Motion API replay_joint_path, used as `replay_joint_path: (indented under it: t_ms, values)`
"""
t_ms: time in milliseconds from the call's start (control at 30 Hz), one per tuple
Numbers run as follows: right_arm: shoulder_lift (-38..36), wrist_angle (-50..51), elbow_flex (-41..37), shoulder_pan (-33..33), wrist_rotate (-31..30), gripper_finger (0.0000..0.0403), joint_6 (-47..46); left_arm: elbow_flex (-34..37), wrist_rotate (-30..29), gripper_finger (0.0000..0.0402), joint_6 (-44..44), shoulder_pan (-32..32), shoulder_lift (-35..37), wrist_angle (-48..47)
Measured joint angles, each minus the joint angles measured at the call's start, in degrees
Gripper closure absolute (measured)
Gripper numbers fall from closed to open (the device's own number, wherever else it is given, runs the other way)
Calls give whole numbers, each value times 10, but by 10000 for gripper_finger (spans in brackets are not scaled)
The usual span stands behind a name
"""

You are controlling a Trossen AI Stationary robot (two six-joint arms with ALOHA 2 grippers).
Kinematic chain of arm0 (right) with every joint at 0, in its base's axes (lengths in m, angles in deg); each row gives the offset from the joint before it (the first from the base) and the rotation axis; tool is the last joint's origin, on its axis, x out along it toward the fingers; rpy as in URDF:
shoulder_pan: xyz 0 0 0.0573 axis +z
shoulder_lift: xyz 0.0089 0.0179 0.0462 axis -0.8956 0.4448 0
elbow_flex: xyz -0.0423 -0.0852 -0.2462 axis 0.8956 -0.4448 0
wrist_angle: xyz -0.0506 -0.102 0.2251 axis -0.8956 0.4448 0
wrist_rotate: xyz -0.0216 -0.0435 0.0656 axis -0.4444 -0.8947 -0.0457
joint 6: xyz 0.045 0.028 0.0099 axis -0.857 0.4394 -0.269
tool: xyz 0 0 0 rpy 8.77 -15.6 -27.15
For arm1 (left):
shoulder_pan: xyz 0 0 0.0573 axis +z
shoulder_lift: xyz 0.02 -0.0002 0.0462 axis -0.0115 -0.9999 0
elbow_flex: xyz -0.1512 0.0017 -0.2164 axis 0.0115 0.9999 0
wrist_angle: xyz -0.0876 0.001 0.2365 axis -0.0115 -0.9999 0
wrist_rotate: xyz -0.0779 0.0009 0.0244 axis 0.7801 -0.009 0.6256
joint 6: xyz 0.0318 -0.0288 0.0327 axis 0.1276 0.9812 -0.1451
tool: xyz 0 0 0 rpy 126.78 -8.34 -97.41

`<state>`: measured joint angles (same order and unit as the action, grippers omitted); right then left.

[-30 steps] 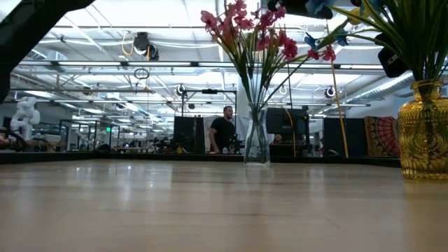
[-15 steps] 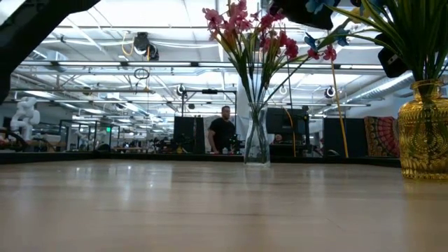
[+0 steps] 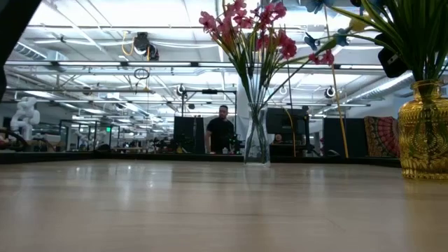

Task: Sort flowers into vase by color
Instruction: Put the yellow flower into the transparent vase

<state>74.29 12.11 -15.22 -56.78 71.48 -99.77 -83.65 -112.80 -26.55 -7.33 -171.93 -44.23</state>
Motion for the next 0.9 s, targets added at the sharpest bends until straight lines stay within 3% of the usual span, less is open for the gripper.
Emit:
replay_joint_path:
  t_ms: [200, 400, 533, 700, 900]
  values:
    - [0, 0, 0, 0, 0, 403, 0, -1, 12, 318, 146, -23, 67, -109]
    - [0, 1, 0, 0, 0, 403, 0, -1, 52, 318, 328, -49, 102, -310]
    - [0, 0, 0, 0, 0, 403, 0, 7, 26, 318, 451, -83, 99, -437]
    - [0, 1, 0, 0, 0, 403, 0, 86, -25, 318, 608, -123, 96, -503]
    - [0, -2, 0, 0, -17, 403, -15, 208, -31, 318, 760, -144, 96, -504]
